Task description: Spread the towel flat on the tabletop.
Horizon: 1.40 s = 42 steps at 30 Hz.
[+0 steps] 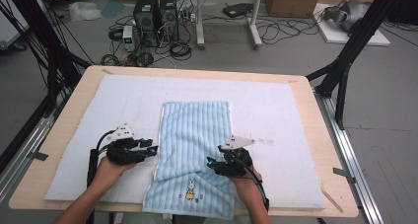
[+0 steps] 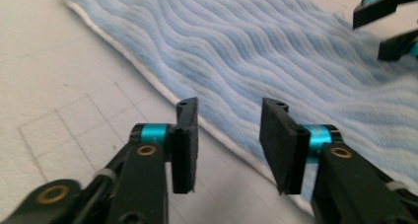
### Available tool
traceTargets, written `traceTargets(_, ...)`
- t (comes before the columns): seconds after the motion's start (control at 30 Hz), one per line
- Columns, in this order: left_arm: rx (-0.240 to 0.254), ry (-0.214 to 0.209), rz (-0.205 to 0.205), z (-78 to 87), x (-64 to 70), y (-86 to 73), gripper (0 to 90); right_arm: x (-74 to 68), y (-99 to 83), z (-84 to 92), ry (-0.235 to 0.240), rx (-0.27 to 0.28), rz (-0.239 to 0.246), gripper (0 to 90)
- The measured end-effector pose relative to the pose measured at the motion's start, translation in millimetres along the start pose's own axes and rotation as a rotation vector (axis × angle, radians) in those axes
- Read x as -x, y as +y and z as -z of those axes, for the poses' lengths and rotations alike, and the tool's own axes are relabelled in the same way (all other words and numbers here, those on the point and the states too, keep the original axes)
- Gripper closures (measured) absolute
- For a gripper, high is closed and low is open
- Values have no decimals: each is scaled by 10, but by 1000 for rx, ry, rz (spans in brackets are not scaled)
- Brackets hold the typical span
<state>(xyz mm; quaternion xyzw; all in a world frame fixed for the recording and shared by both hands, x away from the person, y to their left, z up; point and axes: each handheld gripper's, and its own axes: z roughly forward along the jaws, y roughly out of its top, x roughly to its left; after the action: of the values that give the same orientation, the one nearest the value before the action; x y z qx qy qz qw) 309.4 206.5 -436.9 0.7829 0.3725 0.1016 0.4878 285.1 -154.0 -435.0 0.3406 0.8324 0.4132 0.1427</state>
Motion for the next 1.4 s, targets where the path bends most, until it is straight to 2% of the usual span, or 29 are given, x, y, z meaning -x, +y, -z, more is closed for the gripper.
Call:
traceTargets(0.07,22,1,25,-13,-60,37,539,50,34,-79,-11,-19,-8,418)
traceTargets(0.1,22,1,25,-13,-60,37,522,50,34,-79,-11,-19,-8,418)
traceTargets(0.13,37,15,29,-22,-95,66,498,114,90,-118,-7,-35,-15,443)
traceTargets(0.17,46,25,33,-30,-122,91,498,114,90,-118,-7,-35,-15,443)
traceTargets(0.2,60,34,34,-43,-149,117,466,189,140,-147,11,-35,-22,475)
traceTargets(0.3,90,59,32,-83,-219,184,450,235,160,-194,37,-38,-27,519)
traceTargets(0.33,94,76,26,-125,-261,221,439,244,153,-261,68,-65,-18,562)
traceTargets(0.37,94,76,26,-125,-261,221,439,244,153,-261,68,-65,-18,562)
traceTargets(0.4,92,82,21,-143,-280,236,439,228,139,-324,75,-96,8,607)
traceTargets(0.43,91,91,25,-156,-292,249,439,228,139,-324,75,-96,8,607)
traceTargets(0.5,102,103,31,-161,-301,273,441,206,154,-326,75,-99,28,721)
traceTargets(0.57,117,114,40,-155,-305,290,442,178,156,-316,89,-114,58,779)
traceTargets(0.6,104,111,50,-150,-322,306,442,176,149,-294,143,-131,38,787)
traceTargets(0.63,104,111,50,-150,-322,306,444,176,149,-294,143,-131,38,787)
traceTargets(0.67,101,123,49,-155,-333,320,444,150,126,-248,177,-148,48,788)
traceTargets(0.7,104,127,50,-159,-342,329,444,150,126,-248,177,-148,48,788)
traceTargets(0.8,92,141,69,-214,-414,377,442,142,88,-184,232,-167,63,787)
traceTargets(0.83,90,149,75,-234,-432,387,442,142,88,-184,232,-167,63,787)
traceTargets(0.87,85,165,83,-273,-464,408,443,148,93,-167,230,-159,87,712)
traceTargets(0.9,91,177,81,-297,-486,414,443,148,93,-167,230,-159,87,712)
traceTargets(0.93,78,185,89,-349,-529,428,442,179,111,-132,203,-114,88,648)
traceTargets(0.97,65,192,95,-388,-553,438,442,179,111,-132,203,-114,88,648)
traceTargets(1.03,47,199,108,-492,-622,473,442,226,127,-86,176,-59,80,613)
traceTargets(1.07,40,203,113,-547,-651,498,441,260,133,-48,152,-28,66,564)
traceTargets(1.1,34,208,114,-603,-678,530,441,260,133,-48,152,-28,66,564)
traceTargets(1.13,33,212,117,-674,-705,570,438,308,126,-21,126,-11,49,533)
traceTargets(1.27,-10,217,104,-898,-751,689,435,381,115,-13,90,0,29,505)
traceTargets(1.37,-62,236,88,-1032,-741,717,428,507,122,-25,54,19,-24,470)
traceTargets(1.4,-87,251,81,-1102,-722,715,430,604,145,-42,3,4,-40,457)
